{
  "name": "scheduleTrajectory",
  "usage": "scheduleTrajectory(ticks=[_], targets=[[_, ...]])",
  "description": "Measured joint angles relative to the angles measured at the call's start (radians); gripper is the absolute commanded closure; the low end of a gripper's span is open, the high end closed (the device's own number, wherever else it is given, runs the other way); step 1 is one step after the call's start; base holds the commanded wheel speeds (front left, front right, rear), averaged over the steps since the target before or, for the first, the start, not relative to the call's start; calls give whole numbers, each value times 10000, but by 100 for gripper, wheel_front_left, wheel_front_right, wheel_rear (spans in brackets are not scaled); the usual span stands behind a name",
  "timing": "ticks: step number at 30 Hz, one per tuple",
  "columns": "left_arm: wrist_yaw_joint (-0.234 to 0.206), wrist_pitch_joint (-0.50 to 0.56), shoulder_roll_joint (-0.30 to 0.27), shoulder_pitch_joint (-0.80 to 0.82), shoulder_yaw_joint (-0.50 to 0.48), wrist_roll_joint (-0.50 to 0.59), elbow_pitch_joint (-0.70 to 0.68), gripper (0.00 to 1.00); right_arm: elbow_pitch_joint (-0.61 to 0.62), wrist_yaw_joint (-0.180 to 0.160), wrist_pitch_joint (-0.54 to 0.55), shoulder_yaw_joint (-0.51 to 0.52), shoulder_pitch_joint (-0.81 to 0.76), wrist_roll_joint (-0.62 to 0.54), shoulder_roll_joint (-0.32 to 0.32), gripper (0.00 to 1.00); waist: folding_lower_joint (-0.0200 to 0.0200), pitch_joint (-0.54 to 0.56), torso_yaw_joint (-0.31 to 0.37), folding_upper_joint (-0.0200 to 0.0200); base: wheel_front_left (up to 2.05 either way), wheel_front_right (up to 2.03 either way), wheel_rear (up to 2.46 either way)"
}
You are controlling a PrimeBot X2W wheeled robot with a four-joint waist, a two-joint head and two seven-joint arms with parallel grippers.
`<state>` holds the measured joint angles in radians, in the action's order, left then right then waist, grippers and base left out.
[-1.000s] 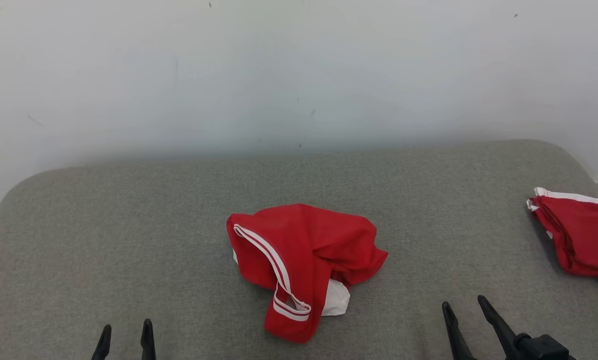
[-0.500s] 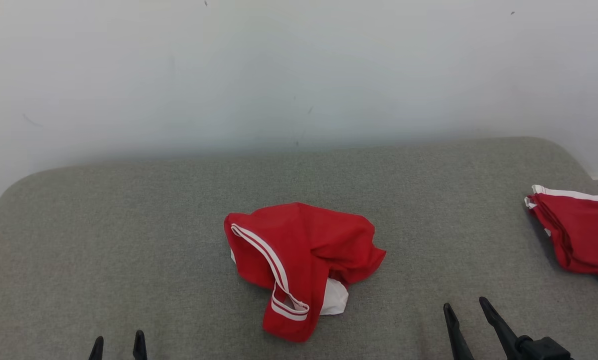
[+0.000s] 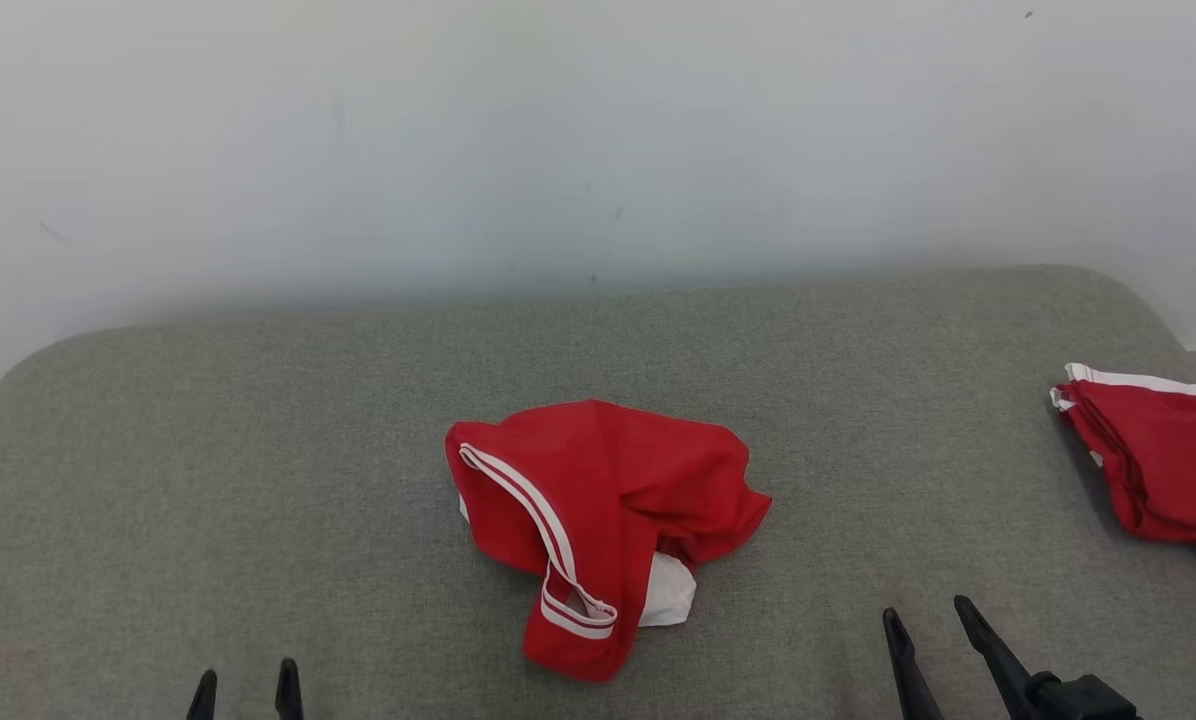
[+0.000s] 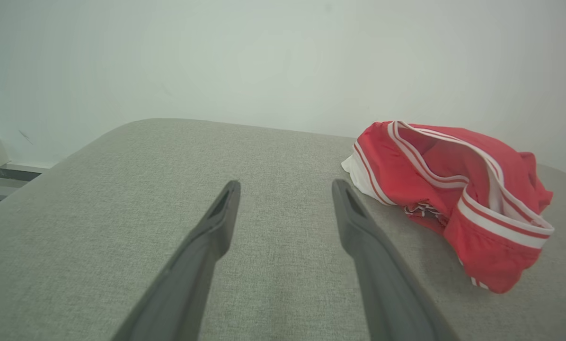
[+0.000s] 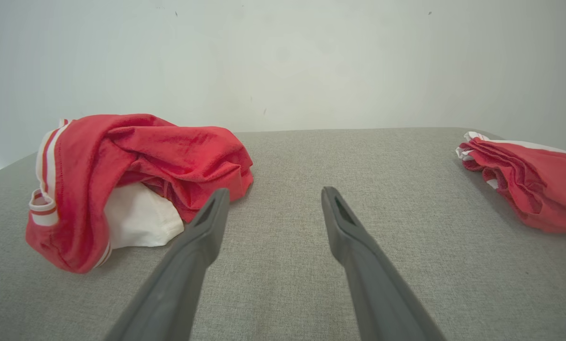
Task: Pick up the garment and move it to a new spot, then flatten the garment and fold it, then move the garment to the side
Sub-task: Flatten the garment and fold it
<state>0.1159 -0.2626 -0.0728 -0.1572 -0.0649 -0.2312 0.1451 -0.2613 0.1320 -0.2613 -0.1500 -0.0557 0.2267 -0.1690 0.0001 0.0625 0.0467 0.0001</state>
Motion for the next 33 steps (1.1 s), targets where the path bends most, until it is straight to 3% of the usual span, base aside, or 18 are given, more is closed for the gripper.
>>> scheduleTrajectory(ticks=[8,16,26,33], targets=[[94,31,-184,564,1035,-71,614,0,-27,0,-2,-157,100,4,-23,0,-1,-25,141,0,0,0,0],[146,1676,-591,1663,3262,-997,876,0,-42,0,-4,-322,187,17,-35,0,0,-127,617,0,0,0,0],[150,2614,-759,2509,4663,-1490,930,0,-48,0,-4,-316,334,17,-63,0,0,-463,1750,0,0,0,0],[-702,3507,-838,2607,4788,-1089,1256,0,4,0,-4,-272,359,13,-21,0,0,-689,2446,0,0,0,0]])
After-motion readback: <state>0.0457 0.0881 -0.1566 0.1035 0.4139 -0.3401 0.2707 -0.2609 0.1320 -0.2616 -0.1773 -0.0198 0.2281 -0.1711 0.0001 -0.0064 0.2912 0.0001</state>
